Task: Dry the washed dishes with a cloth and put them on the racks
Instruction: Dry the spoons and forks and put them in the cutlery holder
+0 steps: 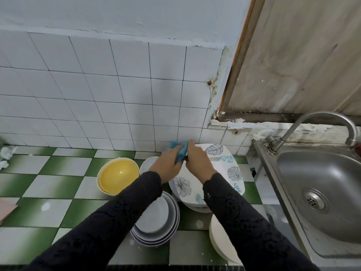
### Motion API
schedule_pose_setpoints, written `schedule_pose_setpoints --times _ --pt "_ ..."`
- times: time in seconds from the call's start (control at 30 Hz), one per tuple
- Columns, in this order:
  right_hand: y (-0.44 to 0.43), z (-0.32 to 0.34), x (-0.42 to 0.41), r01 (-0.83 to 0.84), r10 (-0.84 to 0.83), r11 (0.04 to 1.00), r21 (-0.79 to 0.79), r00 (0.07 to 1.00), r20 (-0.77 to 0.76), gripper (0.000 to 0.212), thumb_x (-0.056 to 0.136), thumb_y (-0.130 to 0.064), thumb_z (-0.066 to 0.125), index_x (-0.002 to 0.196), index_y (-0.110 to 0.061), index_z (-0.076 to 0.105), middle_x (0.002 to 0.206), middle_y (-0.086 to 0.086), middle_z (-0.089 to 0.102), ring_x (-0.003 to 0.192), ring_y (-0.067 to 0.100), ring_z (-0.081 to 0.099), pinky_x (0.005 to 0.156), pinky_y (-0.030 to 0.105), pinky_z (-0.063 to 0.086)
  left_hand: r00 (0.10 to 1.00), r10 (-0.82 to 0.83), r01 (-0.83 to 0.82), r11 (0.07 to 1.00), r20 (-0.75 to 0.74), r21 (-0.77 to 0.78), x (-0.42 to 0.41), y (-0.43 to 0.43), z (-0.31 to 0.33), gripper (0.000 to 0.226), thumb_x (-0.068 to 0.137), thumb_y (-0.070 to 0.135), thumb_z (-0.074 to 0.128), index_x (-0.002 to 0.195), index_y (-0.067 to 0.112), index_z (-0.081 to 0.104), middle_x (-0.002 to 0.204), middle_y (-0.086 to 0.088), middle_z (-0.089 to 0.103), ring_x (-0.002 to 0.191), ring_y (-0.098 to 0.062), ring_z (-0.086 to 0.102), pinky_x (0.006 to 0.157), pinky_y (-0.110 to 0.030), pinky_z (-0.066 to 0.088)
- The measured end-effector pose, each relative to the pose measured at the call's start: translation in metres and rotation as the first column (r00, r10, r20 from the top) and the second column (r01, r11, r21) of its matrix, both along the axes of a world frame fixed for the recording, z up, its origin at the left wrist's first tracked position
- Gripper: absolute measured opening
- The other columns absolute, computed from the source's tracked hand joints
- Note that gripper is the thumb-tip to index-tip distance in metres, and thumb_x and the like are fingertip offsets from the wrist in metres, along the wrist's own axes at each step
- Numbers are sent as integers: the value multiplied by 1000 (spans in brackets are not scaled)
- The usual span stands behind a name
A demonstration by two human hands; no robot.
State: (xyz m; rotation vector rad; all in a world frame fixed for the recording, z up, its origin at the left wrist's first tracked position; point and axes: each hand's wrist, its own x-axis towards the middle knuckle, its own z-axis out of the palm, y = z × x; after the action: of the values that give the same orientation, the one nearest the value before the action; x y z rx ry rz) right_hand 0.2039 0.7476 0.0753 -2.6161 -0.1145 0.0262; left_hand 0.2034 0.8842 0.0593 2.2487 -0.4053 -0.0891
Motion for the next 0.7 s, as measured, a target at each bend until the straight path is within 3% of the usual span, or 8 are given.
schedule_pose_setpoints --times 0.07,0.1,0.2,0.3,0.5,0.6,0.7 --pt "3 4 0 84 -83 987 139 996 -17 28 95 3 55 115 -7 39 103 16 62 91 29 63 69 26 44 994 -78 61 978 75 202 2 3 -11 56 102 21 48 154 21 26 149 -5 45 134 -22 43 113 -31 33" --pt "3 4 -1 126 -122 970 208 992 -33 29 94 4 55 111 -9 35 98 12 59 86 24 61 64 19 43 989 -103 70 962 110 265 6 6 -13 59 102 21 48 155 20 23 155 -4 37 142 -22 34 118 -31 22" --pt "5 5 -5 194 -176 910 367 981 -81 38 90 8 58 106 -10 29 91 7 53 74 12 54 49 8 41 953 -173 63 916 249 395 10 8 -15 60 103 19 45 156 17 17 162 -1 23 150 -16 15 116 -20 -5" --pt "4 6 -3 236 -201 873 427 971 -127 43 87 10 60 109 -9 28 89 4 49 73 4 48 50 6 41 935 -174 36 914 310 404 6 5 -20 59 103 18 45 156 15 19 162 -1 23 150 -16 17 114 -18 -9" --pt "5 -5 -6 278 -258 861 426 960 -105 34 92 9 57 108 -7 31 79 6 52 66 8 49 51 5 40 914 -221 40 884 340 466 22 25 -15 59 103 22 45 155 14 20 161 -3 26 149 -17 21 118 -22 -1" --pt "0 -9 -7 324 -296 842 431 946 -131 29 95 5 56 115 -4 37 83 8 53 69 9 49 53 7 40 964 -12 -101 908 266 407 30 34 -10 54 103 21 44 153 10 27 153 -11 40 139 -24 39 117 -31 21" --pt "-6 -16 -7 361 -304 815 454 932 -196 28 98 -5 56 125 -6 48 88 6 57 81 16 53 64 18 40 981 163 -184 950 102 251 31 50 -13 43 100 17 47 142 10 43 132 -14 57 116 -28 55 103 -39 44"
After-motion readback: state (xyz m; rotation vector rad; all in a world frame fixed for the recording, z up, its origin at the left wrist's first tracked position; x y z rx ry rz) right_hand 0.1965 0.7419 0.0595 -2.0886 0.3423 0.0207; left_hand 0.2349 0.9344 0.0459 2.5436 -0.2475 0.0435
